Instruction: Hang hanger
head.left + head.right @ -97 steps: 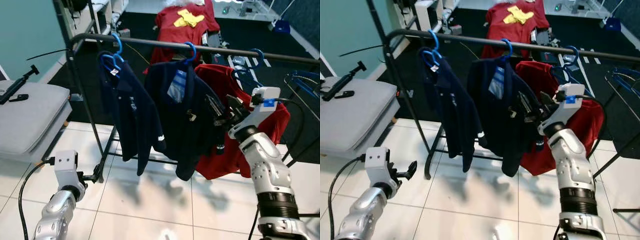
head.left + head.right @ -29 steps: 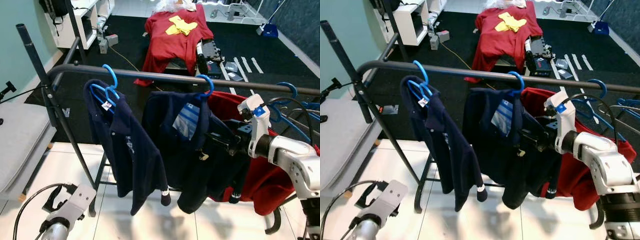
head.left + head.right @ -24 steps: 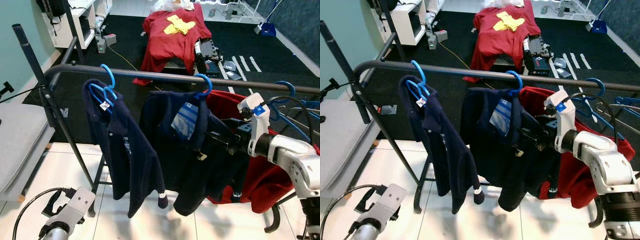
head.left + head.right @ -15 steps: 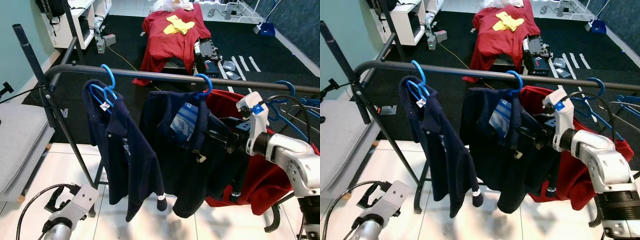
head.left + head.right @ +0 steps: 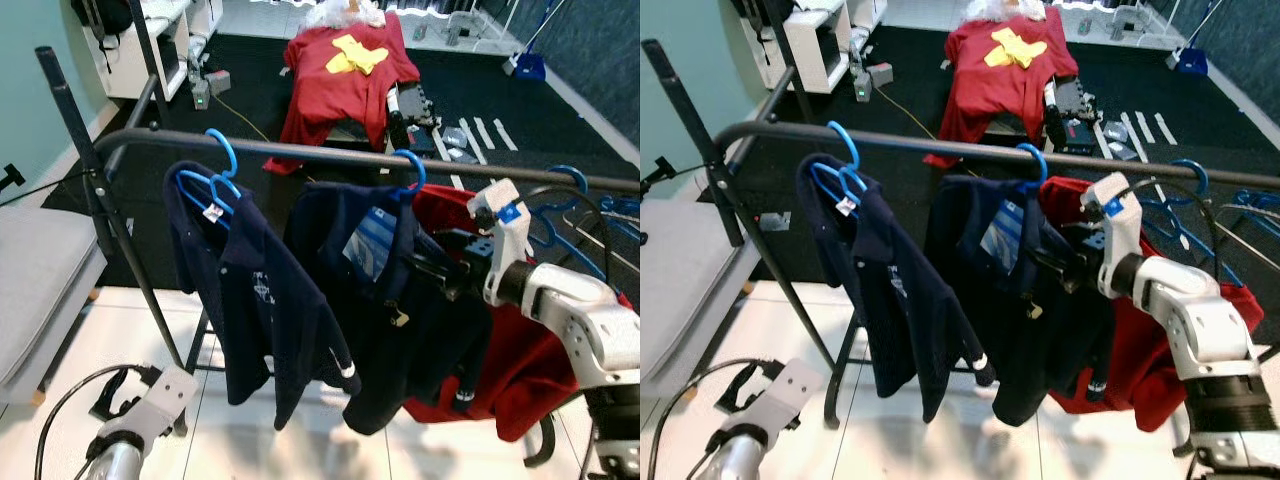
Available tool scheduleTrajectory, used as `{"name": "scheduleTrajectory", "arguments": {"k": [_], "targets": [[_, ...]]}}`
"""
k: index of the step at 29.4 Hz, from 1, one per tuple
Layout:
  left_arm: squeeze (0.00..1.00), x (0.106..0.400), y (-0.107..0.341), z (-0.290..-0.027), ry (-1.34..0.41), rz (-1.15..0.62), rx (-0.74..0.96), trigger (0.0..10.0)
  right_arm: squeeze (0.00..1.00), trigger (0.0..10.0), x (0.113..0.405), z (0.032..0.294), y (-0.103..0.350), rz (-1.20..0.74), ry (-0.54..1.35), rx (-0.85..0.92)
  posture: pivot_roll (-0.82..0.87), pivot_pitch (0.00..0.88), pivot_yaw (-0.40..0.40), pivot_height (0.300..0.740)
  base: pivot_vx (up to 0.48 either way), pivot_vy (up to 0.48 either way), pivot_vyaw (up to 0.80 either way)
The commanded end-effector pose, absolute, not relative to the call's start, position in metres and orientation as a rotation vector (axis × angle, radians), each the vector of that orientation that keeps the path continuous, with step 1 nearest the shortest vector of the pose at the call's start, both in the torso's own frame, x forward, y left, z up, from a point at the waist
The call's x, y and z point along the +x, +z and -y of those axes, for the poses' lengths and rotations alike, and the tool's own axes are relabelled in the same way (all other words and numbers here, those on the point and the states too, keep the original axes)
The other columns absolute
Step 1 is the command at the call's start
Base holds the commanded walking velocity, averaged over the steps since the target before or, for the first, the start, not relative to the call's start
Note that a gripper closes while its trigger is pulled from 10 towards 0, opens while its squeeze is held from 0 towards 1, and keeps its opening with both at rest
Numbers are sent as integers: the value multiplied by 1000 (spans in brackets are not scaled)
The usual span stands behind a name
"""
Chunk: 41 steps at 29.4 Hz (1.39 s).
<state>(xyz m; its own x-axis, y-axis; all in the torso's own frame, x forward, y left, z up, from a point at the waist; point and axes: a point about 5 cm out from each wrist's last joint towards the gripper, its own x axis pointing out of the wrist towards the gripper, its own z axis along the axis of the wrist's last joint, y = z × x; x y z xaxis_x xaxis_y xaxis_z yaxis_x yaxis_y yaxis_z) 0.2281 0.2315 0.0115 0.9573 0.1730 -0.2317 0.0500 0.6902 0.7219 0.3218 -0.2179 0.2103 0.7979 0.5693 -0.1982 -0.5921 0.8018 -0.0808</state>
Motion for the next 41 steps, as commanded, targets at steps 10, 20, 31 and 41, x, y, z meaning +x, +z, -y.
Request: {"name": "scheduleTrajectory", "arguments": {"k": [10,20,31,41], "targets": [[0,227,3,-238,64,-332,833,10000,0,10000,323,207,203,-180,641,-136,55,97,-24,740,0,0,0],[0,228,1,-241,66,-337,834,10000,0,10000,314,213,182,-201,610,-51,54,105,-16,740,0,0,0],[0,229,-1,-241,66,-336,834,10000,0,10000,305,208,169,-198,641,42,45,103,-17,740,0,0,0],[0,227,-1,-243,66,-334,834,10000,0,0,298,209,170,-137,654,108,30,107,-13,740,0,0,0]]}}
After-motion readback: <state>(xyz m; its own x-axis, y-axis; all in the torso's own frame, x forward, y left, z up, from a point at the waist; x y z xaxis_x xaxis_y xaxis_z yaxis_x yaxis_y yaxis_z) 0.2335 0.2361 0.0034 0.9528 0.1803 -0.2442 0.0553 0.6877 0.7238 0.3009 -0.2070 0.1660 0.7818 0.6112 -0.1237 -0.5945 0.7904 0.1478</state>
